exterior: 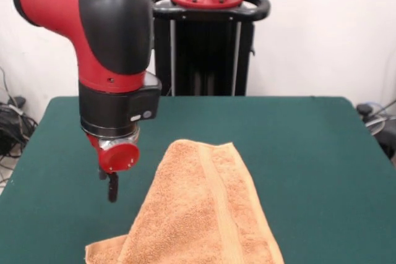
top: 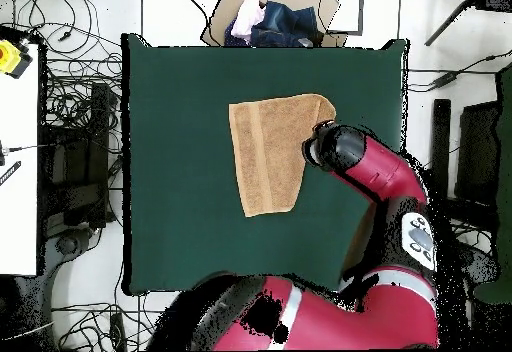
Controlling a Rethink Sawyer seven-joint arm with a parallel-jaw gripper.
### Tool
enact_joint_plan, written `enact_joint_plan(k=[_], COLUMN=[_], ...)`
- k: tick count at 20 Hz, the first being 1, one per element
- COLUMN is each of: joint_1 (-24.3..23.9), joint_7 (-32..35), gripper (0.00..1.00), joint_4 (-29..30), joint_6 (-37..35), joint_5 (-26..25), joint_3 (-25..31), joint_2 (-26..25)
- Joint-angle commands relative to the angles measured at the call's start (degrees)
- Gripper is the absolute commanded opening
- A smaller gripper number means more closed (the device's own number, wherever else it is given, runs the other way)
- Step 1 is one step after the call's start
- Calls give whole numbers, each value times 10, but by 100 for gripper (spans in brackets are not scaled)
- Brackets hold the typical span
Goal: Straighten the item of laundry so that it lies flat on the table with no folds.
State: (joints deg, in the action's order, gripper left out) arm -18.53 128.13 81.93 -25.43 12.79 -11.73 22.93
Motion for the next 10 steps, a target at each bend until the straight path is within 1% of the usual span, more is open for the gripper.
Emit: enact_joint_plan(k=[1, 3, 4, 7, 10], joint_1=[5, 18, 21, 23, 23], joint_7=[-69, -58, -58, -57, -38], gripper=[100, 100, 100, 100, 100], joint_4=[92, 112, 116, 119, 125], joint_6=[-74, -110, -124, -131, -118], joint_5=[-47, -55, -63, -83, -92], joint_3=[87, 72, 68, 59, 56], joint_2=[88, 127, 137, 142, 137])
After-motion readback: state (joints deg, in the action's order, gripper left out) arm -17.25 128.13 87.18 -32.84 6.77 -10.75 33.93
